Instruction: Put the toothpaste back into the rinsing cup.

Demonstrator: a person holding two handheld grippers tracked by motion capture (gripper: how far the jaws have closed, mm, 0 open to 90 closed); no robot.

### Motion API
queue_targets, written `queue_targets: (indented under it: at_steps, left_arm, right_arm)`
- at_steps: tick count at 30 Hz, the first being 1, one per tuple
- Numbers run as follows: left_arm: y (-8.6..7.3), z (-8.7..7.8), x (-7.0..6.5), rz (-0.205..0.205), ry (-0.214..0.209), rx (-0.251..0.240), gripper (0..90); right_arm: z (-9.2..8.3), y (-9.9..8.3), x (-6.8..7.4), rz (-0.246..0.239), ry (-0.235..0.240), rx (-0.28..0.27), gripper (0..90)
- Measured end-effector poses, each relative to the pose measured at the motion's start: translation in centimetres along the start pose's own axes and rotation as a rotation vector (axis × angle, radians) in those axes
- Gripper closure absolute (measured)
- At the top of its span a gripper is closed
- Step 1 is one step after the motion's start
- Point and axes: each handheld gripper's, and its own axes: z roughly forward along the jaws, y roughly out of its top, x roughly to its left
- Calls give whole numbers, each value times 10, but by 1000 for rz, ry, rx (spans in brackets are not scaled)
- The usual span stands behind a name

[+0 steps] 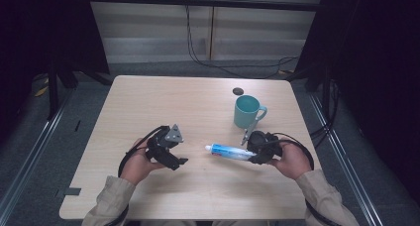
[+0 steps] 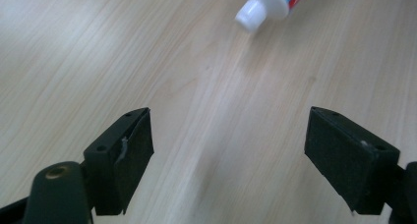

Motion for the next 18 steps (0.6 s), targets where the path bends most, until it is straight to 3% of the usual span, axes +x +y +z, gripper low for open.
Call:
queue_targets:
  at_steps: [6, 11, 13, 18]
  left_arm:
    - [14, 10, -5, 35, -14, 25, 191]
    - [28, 22, -11, 81, -40, 53, 196]
    - [38, 28, -16, 118, -47, 69, 197]
    - [51, 38, -22, 156, -58, 77, 201]
  right_arm:
    - [2, 5, 4, -24, 9, -9, 762]
    - [2, 9, 6, -51, 13, -11, 762]
    - [-1, 12, 8, -65, 11, -10, 764]
    - [-4, 15, 9, -78, 21, -31, 763]
